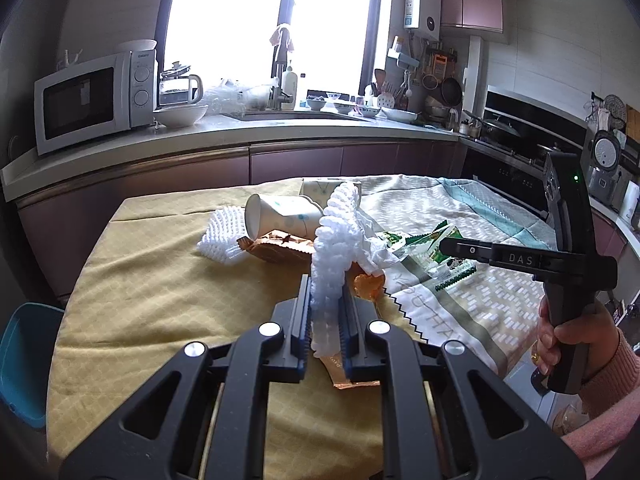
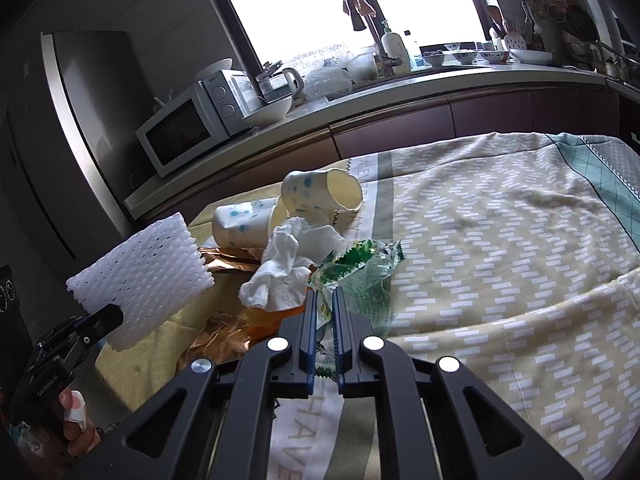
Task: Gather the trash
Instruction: 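Grasp the white foam net with the left tool while the right tool grasps the green candy wrapper, then carry both items to the teal bin and open both tools over it, then move both open tools back over the trash on the table, then grasp the gold snack wrapper with the left tool while the right tool grasps a dotted paper cup, then carry the wrapper and cup to the teal bin and open both tools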
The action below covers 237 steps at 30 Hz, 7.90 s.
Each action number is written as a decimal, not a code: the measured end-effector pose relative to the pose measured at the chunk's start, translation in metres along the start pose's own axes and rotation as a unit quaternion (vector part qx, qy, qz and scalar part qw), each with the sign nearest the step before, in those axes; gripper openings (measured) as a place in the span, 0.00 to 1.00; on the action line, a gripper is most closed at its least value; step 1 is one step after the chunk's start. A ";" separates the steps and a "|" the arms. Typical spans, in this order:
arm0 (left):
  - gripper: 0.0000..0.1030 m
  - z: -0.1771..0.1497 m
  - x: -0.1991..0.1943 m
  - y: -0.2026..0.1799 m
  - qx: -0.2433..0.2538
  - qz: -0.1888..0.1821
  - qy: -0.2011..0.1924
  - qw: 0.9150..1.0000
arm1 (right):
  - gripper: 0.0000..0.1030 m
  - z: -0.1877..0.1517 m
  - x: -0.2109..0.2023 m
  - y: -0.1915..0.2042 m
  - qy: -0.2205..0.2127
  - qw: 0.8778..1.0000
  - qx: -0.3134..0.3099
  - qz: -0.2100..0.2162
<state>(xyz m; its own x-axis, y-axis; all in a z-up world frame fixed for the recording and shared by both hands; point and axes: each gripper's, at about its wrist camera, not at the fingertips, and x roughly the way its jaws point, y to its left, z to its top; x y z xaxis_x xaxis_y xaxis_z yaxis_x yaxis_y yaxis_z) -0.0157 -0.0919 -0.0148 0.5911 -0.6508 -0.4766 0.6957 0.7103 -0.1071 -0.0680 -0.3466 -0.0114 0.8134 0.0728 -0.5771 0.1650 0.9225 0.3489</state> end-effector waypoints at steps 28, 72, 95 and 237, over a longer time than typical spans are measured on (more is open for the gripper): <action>0.12 -0.020 -0.137 0.177 -0.139 0.231 -0.057 0.961 | 0.06 0.013 0.089 0.268 0.085 0.946 -0.173 0.262; 0.39 -0.096 -0.082 0.329 -0.246 0.334 0.045 0.909 | 0.22 -0.027 0.234 0.415 0.233 0.911 -0.233 0.249; 0.64 -0.024 -0.049 0.164 -0.116 0.122 -0.012 0.986 | 0.44 0.036 0.078 0.229 0.065 0.966 -0.156 0.194; 0.04 -0.059 -0.142 0.283 -0.257 0.106 -0.031 0.960 | 0.02 0.049 0.147 0.323 0.129 0.918 -0.144 0.346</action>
<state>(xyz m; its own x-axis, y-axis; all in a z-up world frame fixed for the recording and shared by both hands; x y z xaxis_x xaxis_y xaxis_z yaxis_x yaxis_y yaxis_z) 0.0729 0.2179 -0.0291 0.7308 -0.4810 -0.4844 0.2737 0.8565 -0.4375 0.1324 -0.0569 0.0529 0.5024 0.7327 -0.4590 -0.5260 0.6804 0.5103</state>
